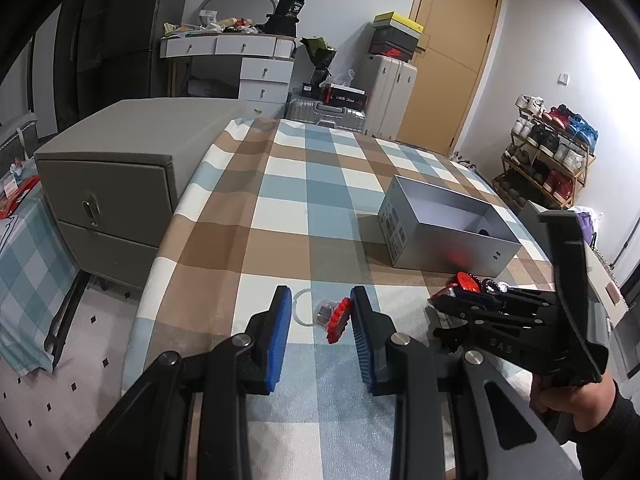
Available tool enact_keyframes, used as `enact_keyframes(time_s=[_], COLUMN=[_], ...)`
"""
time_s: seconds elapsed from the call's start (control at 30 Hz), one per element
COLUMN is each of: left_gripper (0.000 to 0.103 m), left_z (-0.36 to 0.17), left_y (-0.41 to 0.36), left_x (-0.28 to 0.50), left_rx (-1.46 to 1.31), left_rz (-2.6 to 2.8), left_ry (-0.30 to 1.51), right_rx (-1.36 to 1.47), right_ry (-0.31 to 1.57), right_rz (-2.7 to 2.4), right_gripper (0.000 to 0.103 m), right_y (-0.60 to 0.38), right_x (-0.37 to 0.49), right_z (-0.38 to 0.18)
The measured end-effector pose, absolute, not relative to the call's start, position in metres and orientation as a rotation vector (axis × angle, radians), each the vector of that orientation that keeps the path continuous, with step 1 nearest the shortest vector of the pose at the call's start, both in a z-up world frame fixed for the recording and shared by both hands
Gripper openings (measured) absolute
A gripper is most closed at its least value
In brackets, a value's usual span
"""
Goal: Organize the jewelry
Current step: 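Grasp the second red-topped ring with the right gripper while the left gripper carries its ring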
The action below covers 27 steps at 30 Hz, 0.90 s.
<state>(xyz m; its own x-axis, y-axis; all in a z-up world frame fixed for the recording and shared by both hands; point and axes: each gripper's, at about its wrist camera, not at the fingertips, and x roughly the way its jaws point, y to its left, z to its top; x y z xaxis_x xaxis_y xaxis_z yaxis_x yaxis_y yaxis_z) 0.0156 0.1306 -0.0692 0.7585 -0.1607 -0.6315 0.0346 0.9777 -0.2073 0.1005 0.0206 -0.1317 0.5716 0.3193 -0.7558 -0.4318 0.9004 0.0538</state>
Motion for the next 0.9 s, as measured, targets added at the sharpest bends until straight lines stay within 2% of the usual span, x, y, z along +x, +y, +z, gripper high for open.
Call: enact_keyframes(time_s=[0.27, 0.57, 0.9], left_gripper=[0.024, 0.024, 0.024], left_z=[-0.044, -0.019, -0.019], left_y=[0.122, 0.068, 0.029], left_x=[0.023, 0.059, 0.112], left_rx=[-0.174, -0.088, -0.076], left_rz=[-0.123, -0.245, -0.293], left_ry=[0.633, 0.578, 0.601], right_rx=[0.045, 0.171, 0.214], right_ry=[0.720, 0.573, 0.566], right_rz=[0.527, 0.556, 0.584], right_gripper=[0.018, 0.018, 0.019], right_y=[-0.015, -0.061, -0.087], right_x=[0.081, 0.082, 0.126], right_z=[-0.090, -0.034, -0.026])
